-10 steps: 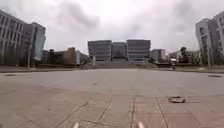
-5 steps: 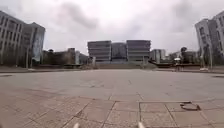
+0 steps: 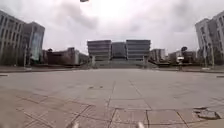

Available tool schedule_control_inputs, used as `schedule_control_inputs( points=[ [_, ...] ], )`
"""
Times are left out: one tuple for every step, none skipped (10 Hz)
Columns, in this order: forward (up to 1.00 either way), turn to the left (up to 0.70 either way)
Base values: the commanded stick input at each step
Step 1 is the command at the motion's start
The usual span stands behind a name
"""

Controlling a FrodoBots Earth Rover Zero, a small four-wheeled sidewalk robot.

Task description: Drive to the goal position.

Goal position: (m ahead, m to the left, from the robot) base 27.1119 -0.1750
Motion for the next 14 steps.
schedule_control_inputs(
  points=[
    [0.70,0.01],
    [0.70,0.00],
    [0.70,0.00],
    [0.70,0.00],
    [0.70,0.01],
    [0.70,0.00],
    [0.70,0.00],
    [0.70,0.01],
    [0.70,0.00],
    [0.70,0.00],
    [0.70,0.00],
    [0.70,0.00],
    [0.70,0.00],
    [0.70,0.00]
  ],
)
